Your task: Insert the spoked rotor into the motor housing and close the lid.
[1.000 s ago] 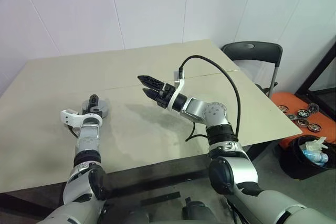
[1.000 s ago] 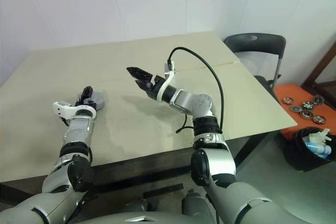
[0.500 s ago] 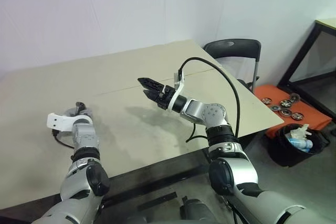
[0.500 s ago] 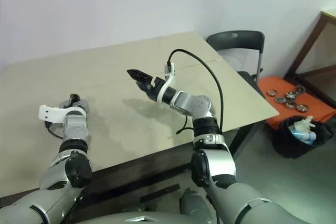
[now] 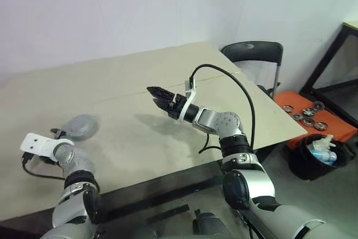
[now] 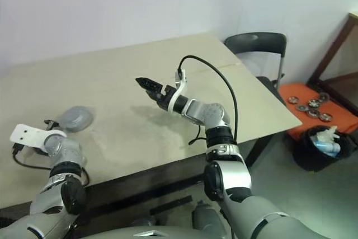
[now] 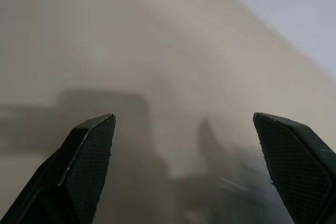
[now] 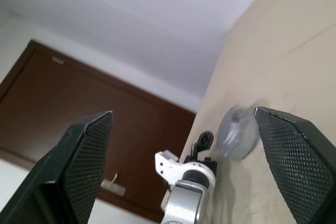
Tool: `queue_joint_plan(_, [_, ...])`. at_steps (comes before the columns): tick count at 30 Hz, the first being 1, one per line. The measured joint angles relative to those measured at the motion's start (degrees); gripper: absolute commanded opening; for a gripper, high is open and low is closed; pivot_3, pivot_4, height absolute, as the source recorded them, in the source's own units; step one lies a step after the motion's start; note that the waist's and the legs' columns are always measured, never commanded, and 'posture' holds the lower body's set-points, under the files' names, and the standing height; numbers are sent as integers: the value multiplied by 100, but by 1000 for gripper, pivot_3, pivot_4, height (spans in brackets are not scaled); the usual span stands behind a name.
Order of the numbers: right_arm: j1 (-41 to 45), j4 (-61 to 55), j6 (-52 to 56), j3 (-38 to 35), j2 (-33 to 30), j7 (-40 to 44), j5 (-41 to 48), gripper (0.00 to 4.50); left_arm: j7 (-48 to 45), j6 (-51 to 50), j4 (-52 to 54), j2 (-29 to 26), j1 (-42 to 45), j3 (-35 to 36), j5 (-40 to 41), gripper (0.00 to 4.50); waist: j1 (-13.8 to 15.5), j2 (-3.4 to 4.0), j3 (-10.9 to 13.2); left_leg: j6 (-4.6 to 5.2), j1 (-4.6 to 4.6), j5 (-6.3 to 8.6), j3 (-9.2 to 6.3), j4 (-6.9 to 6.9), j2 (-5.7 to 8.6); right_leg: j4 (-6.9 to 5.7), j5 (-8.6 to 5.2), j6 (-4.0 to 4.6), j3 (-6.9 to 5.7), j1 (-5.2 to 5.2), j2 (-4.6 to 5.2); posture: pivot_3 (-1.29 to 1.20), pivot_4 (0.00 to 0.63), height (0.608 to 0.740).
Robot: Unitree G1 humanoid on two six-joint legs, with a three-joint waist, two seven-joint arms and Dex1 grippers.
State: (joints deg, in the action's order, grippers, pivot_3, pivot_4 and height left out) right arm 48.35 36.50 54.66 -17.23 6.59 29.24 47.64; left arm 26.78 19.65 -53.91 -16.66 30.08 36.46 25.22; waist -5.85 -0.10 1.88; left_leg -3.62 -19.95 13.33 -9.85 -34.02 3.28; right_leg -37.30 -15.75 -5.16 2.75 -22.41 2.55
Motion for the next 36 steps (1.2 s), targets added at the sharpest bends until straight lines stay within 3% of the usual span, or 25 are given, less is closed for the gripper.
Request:
queue_joint_plan(4, [-3,-2,9,45,1,44,-15,4500,-131,55,56,-50,-46,-277,-383,4458,295,-12,3,-13,-57,-8,-8,-17,24,14,25,11,-5,-31,17,0,0,740])
queue_joint_plan(12, [-280,-436,-82,595,-24,337,-307,4500,-3226,230,1346,-90,-3,-1178,-167,4458,429,-20,6,-25,-68,-2,4,-8,25,29,26,13,1,-39,17,0,0,740])
queue_joint_plan(15, [-376,-591,-752,1110,-123,342,-961,4500,-4303,-292,2010,-103,-75,-1540,93,4458,348,-18,7,-25,-66,-2,6,-8,23,26,25,13,2,-39,14,0,0,740])
queue_joint_plan(20, [-454,-547,-2396,1847,-769,364,-2346,4500,-5827,-1280,3282,-476,-897,-2383,143,4458,224,-12,11,-24,-55,-2,16,-3,23,27,25,12,14,-36,14,0,0,740])
queue_joint_plan(27, [-477,-371,-3653,1891,-1326,495,-3070,4500,-6647,-2292,4552,-824,-1751,-2661,274,4458,181,-9,20,-24,-51,-2,11,-1,4,23,24,14,14,-36,2,0,0,740])
queue_joint_plan(36, [-583,-718,-4102,2055,-1694,1121,-3341,4500,-6965,-2639,5588,-894,-2376,-2671,367,4458,207,-2,32,-24,-52,-2,14,-2,8,30,22,16,17,-31,13,0,0,740])
